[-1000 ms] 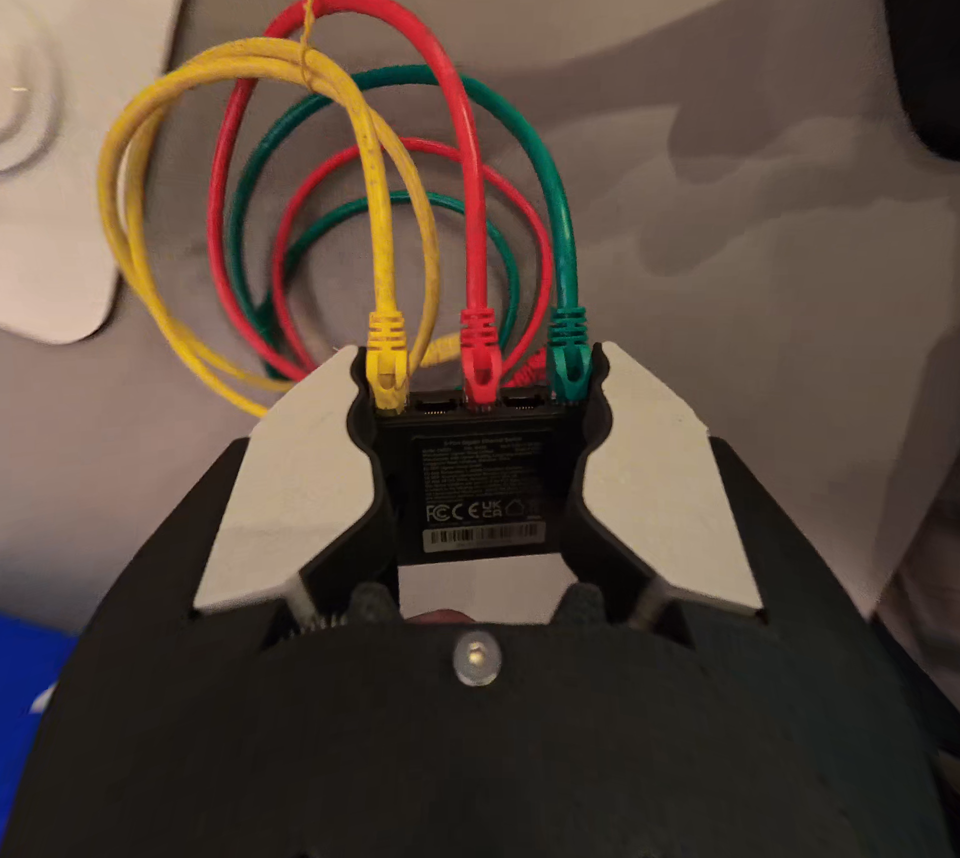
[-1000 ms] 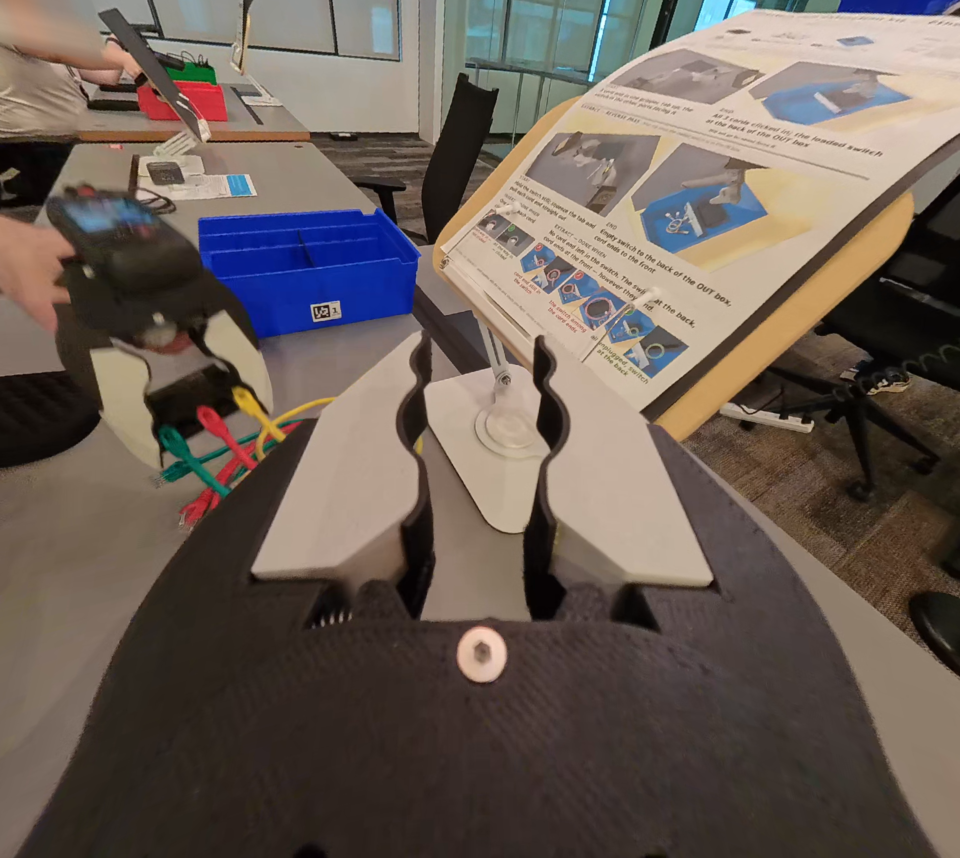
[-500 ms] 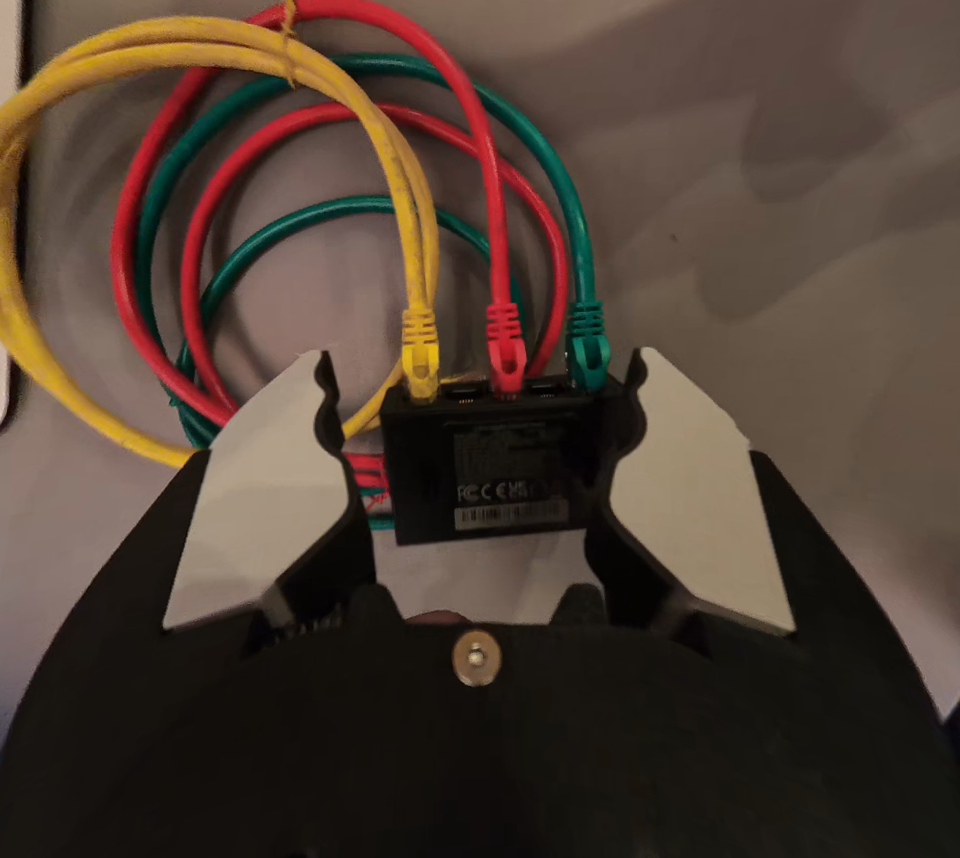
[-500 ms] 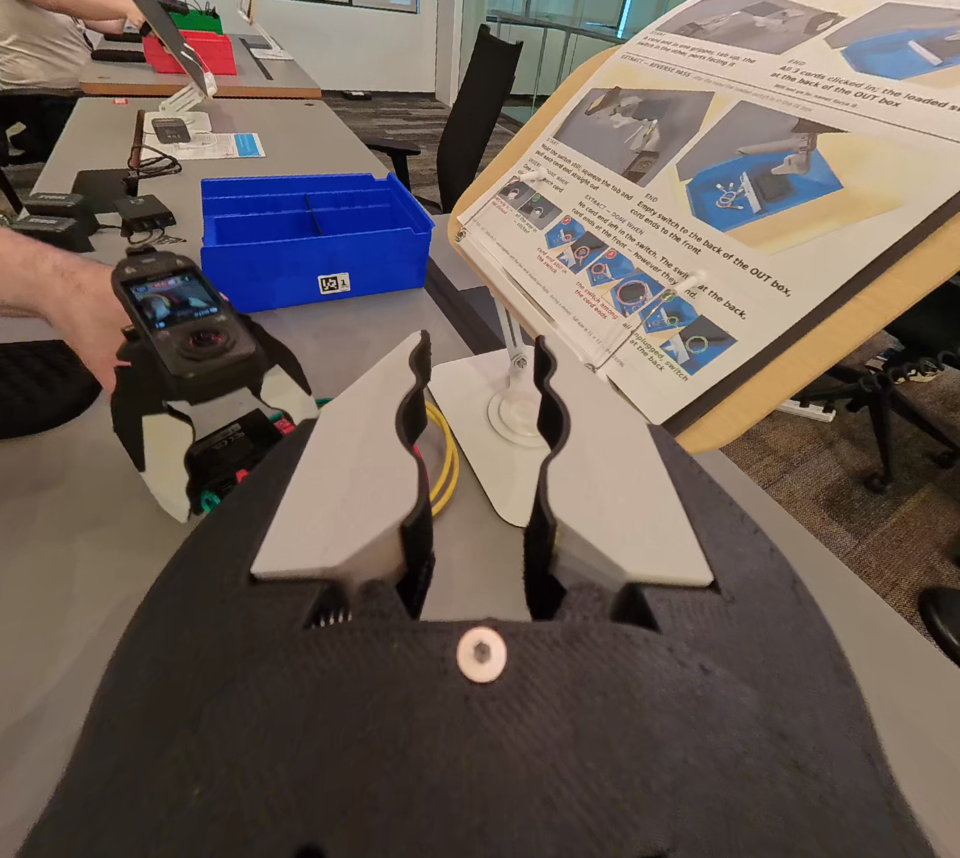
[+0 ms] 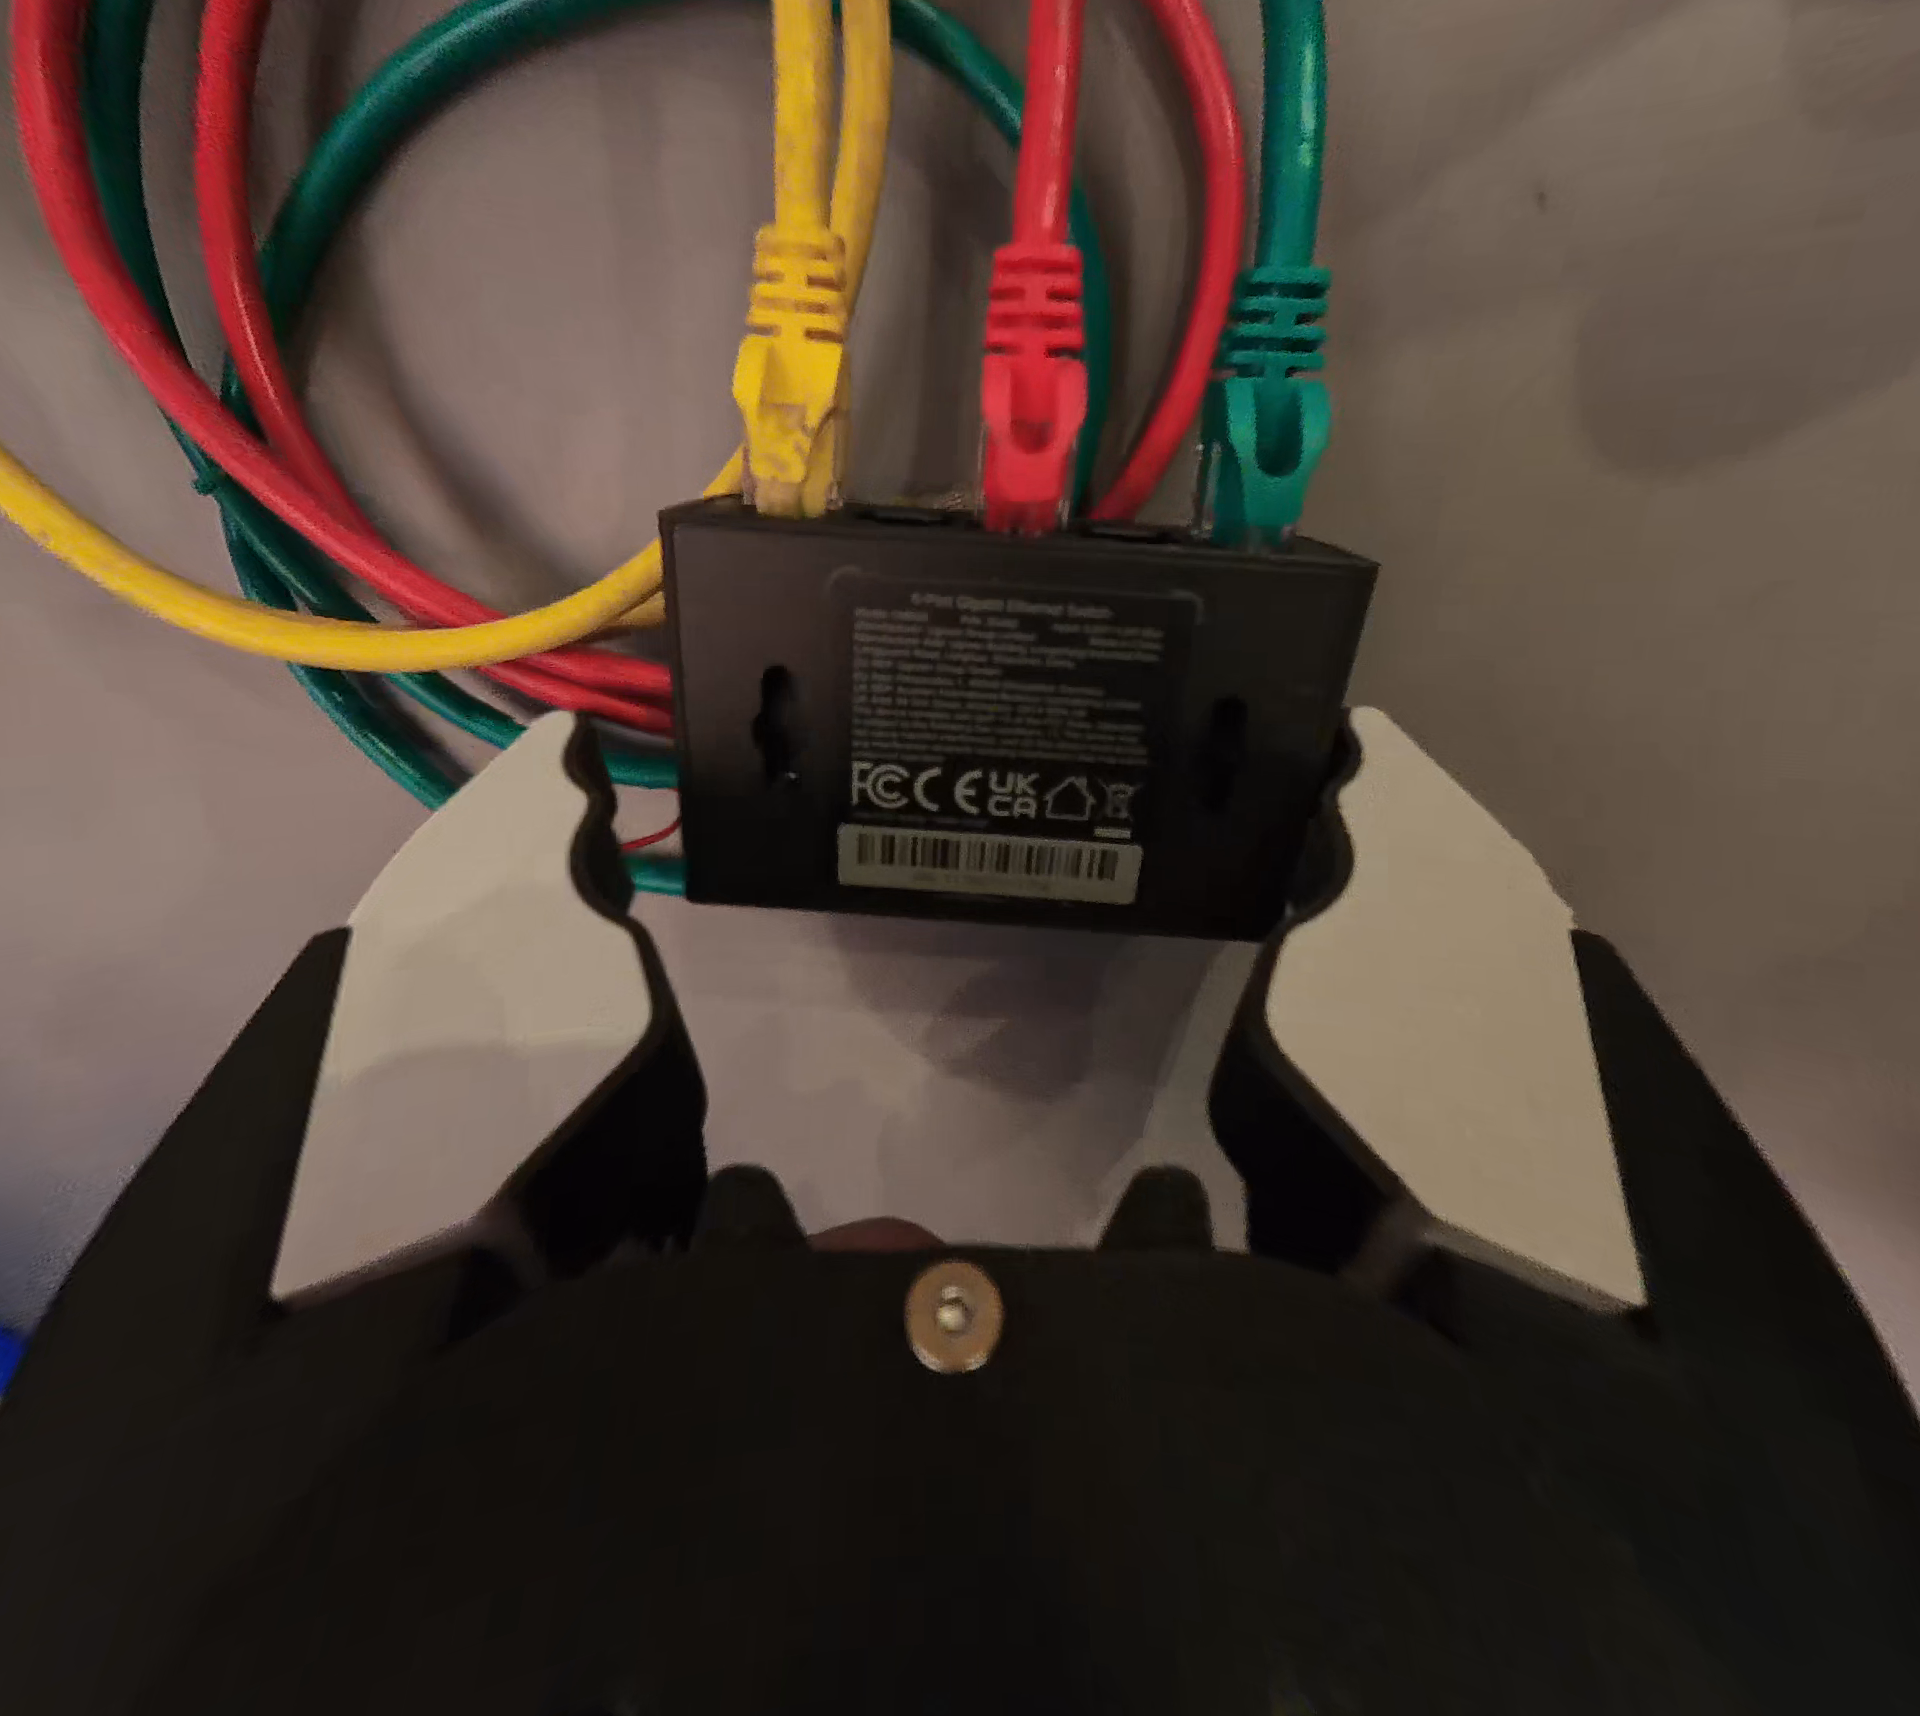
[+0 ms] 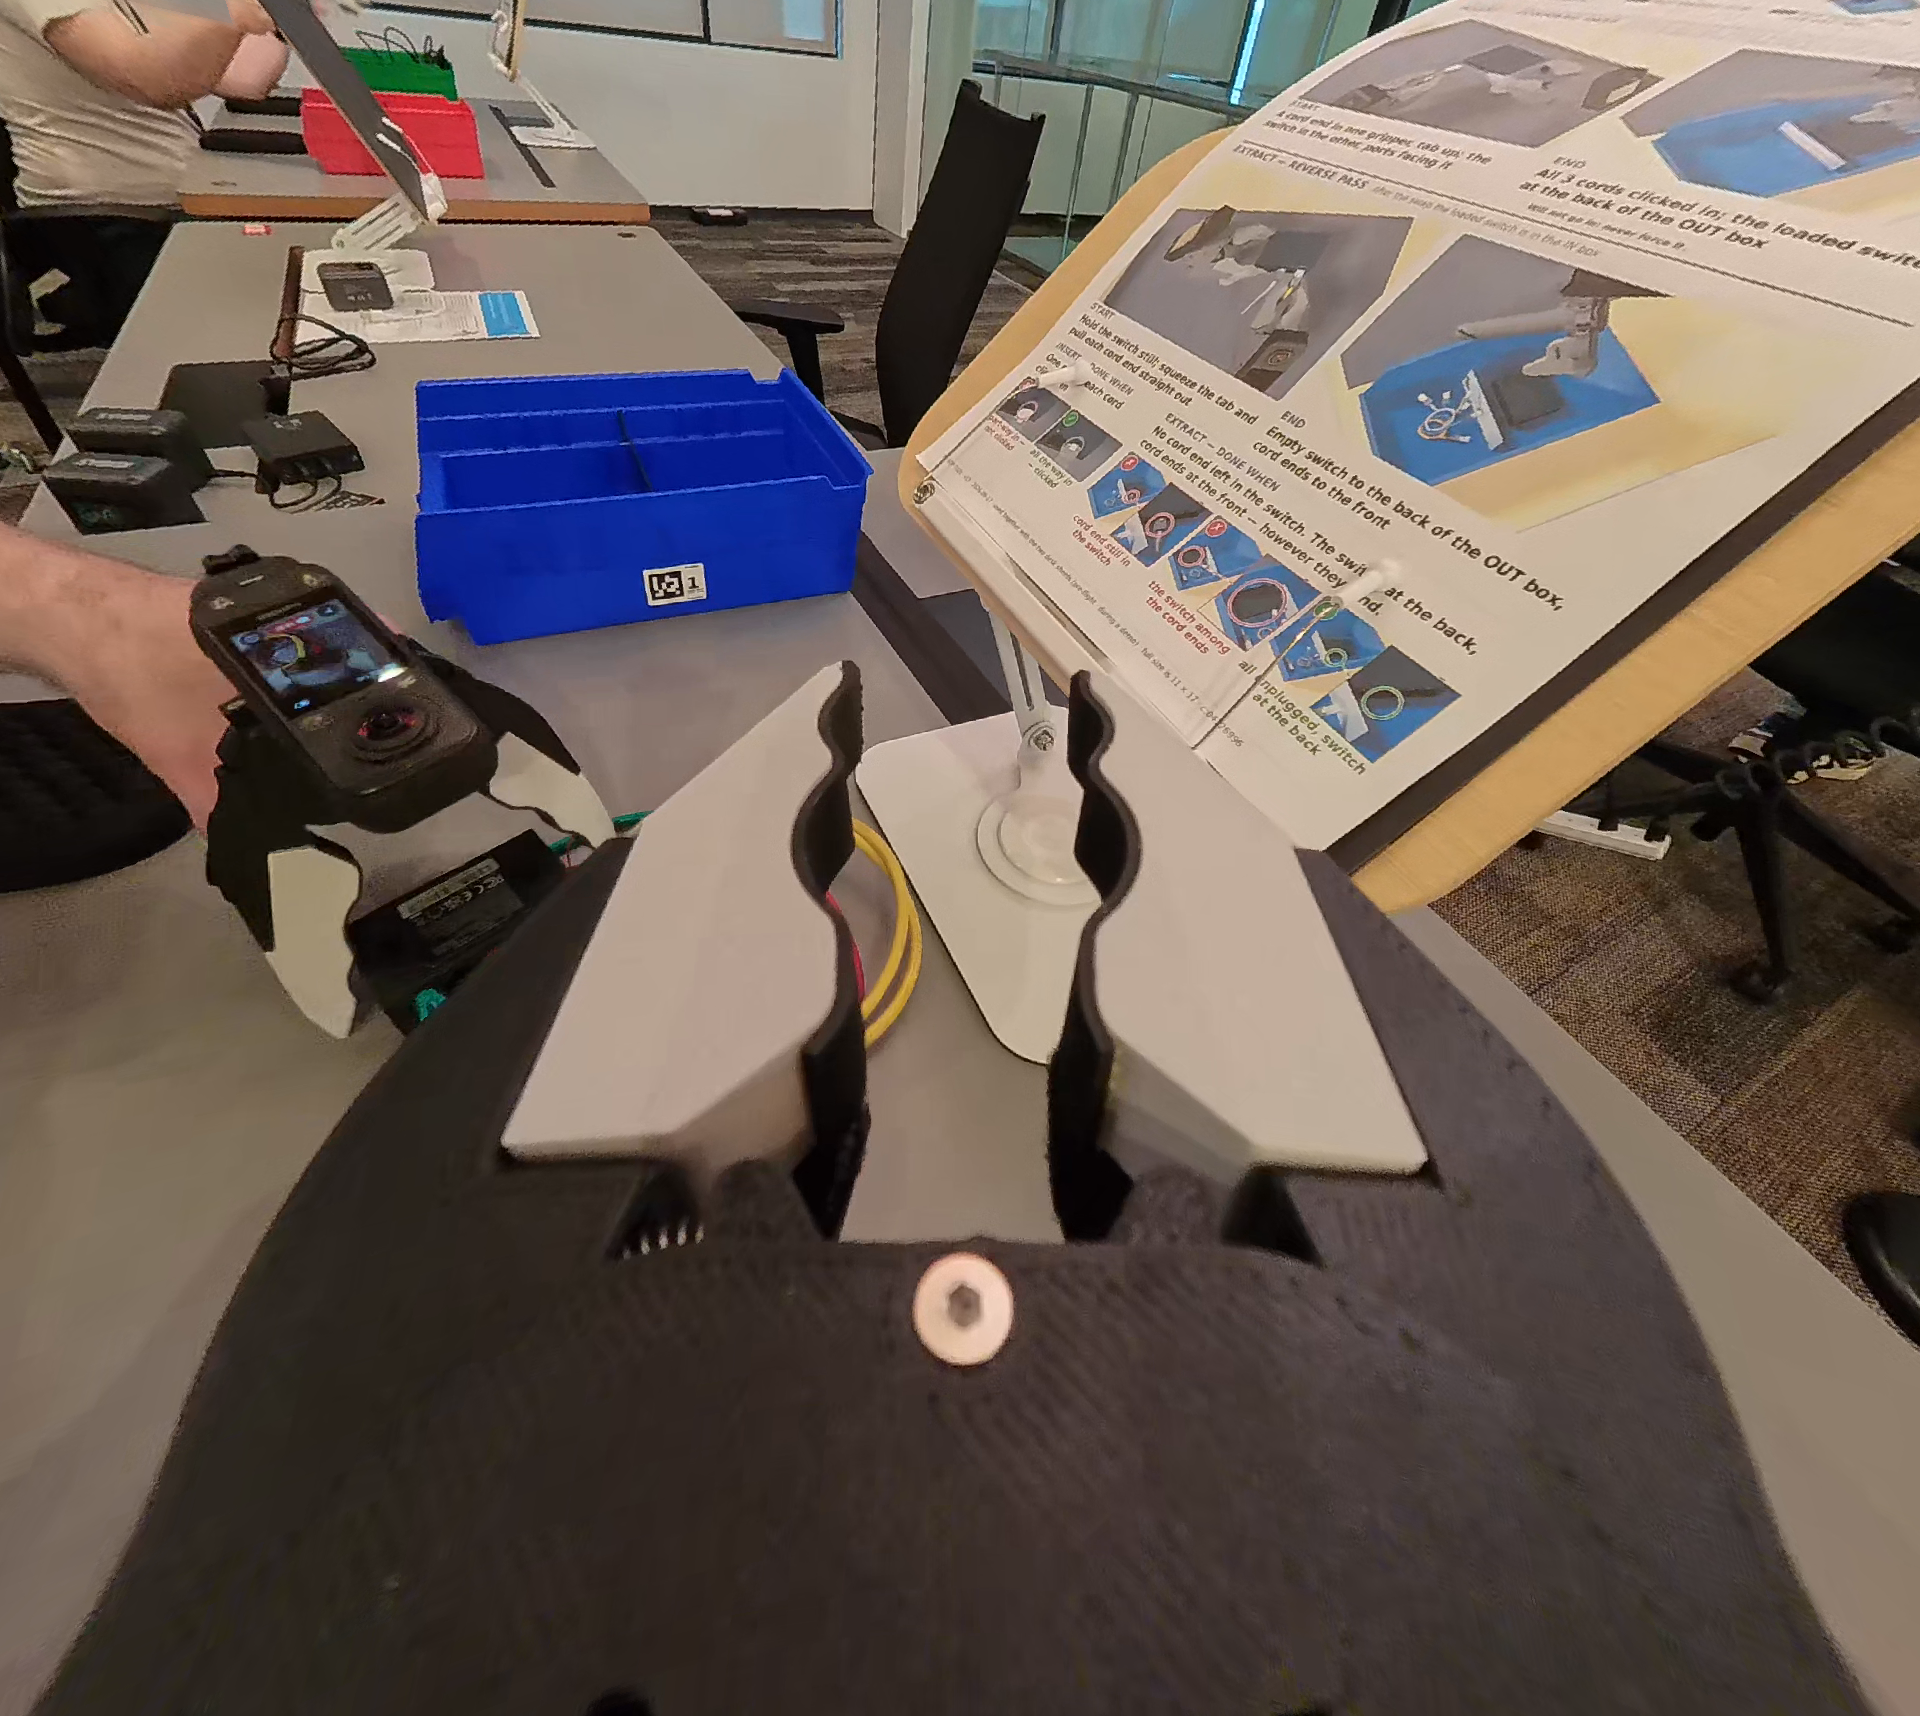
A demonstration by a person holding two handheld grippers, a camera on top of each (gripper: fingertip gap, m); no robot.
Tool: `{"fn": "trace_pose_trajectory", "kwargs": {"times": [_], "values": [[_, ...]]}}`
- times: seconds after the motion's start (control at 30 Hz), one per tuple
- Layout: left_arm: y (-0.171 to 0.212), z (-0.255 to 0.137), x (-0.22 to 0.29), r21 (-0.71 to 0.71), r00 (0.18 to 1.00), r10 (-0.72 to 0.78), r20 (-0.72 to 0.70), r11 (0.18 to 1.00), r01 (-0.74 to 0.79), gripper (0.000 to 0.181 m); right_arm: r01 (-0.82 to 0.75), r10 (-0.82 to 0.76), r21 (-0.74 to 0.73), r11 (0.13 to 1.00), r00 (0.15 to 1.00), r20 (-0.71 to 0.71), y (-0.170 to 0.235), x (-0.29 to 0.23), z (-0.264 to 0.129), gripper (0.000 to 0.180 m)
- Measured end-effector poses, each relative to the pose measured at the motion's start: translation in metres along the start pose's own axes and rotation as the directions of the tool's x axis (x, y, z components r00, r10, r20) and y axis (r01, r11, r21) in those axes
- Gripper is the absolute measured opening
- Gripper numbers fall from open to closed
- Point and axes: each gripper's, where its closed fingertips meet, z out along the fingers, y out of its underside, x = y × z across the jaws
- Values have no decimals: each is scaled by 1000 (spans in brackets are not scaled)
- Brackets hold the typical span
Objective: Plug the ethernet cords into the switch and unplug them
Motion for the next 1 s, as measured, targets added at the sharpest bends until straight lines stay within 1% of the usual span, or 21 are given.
{"fn": "trace_pose_trajectory", "kwargs": {"times": [0.03, 0.07, 0.13, 0.23, 0.3, 0.4, 0.43, 0.5, 0.6, 0.67, 0.77, 0.83, 0.9, 1.0], "values": [[-1, -2, -2, 13, 1000, 0, 3, 1000, 0, 111, 1, -1, 1, 1000, 1000, 1, 0, 0, 0, 38], [-3, -3, -4, 34, 1000, 2, 13, 999, -3, 108, 0, 0, 3, 1000, 1000, 3, 0, -1, 0, 38], [-4, -3, -5, 55, 1000, -7, -7, 998, 8, 107, -3, 2, 3, 1000, 1000, 9, 1, -1, 2, 39], [-7, -8, -6, 92, 996, -46, -72, 994, 53, 107, 19, -19, -3, 1000, 999, 39, 3, -8, 8, 40], [-10, -14, -8, 113, 990, -82, -119, 989, 96, 107, 52, -51, -10, 999, 996, 67, 4, -17, 14, 47], [-13, -26, -14, 138, 970, -135, -202, 977, 165, 106, 167, -163, -20, 986, 977, 134, 7, -40, 27, 61], [-14, -31, -17, 145, 962, -148, -230, 972, 184, 106, 226, -219, -27, 974, 964, 154, 10, -50, 33, 62], [-16, -42, -24, 149, 946, -172, -275, 964, 219, 106, 357, -343, -47, 933, 921, 188, 17, -69, 46, 65], [-21, -57, -36, 165, 921, -202, -334, 949, 268, 106, 539, -505, -61, 840, 819, 273, 34, -105, 69, 70], [-25, -67, -45, 178, 901, -221, -373, 936, 304, 106, 629, -568, -80, 773, 743, 355, 54, -129, 85, 74], [-27, -78, -54, 180, 875, -241, -419, 923, 340, 105, 704, -603, -106, 702, 667, 438, 83, -152, 105, 77], [-31, -84, -57, 190, 849, -253, -464, 907, 375, 105, 739, -639, -116, 663, 640, 425, 93, -157, 119, 77], [-33, -87, -60, 194, 839, -257, -480, 902, 387, 105, 770, -685, -130, 625, 621, 382, 99, -156, 132, 74], [-35, -88, -57, 188, 845, -248, -473, 909, 372, 105, 798, -731, -142, 586, 596, 331, 106, -156, 147, 63]]}}
